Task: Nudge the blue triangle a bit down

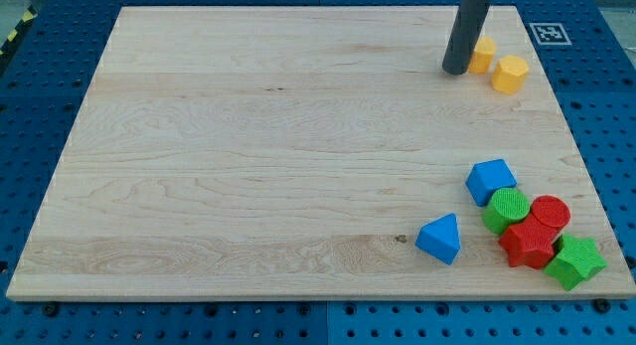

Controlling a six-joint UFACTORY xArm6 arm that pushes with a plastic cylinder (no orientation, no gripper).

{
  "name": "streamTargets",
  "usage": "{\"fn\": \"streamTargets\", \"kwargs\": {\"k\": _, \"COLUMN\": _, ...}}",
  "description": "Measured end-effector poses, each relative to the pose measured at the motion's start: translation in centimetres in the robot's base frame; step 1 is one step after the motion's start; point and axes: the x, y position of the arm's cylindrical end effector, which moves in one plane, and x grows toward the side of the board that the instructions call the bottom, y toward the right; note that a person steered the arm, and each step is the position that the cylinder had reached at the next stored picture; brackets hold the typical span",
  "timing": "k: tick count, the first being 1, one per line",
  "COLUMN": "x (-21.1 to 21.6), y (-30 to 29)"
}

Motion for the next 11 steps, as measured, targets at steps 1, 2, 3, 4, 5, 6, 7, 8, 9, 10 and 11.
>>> {"fn": "streamTargets", "kwargs": {"k": 1, "x": -1.1, "y": 1.3}}
{"fn": "streamTargets", "kwargs": {"k": 2, "x": -1.6, "y": 1.6}}
{"fn": "streamTargets", "kwargs": {"k": 3, "x": -0.5, "y": -0.9}}
{"fn": "streamTargets", "kwargs": {"k": 4, "x": 4.0, "y": -3.8}}
{"fn": "streamTargets", "kwargs": {"k": 5, "x": 10.4, "y": -5.5}}
{"fn": "streamTargets", "kwargs": {"k": 6, "x": 17.2, "y": -7.0}}
{"fn": "streamTargets", "kwargs": {"k": 7, "x": 21.2, "y": -7.0}}
{"fn": "streamTargets", "kwargs": {"k": 8, "x": 22.6, "y": -5.3}}
{"fn": "streamTargets", "kwargs": {"k": 9, "x": 23.6, "y": -3.7}}
{"fn": "streamTargets", "kwargs": {"k": 10, "x": 23.7, "y": -2.2}}
{"fn": "streamTargets", "kwargs": {"k": 11, "x": 23.7, "y": -0.5}}
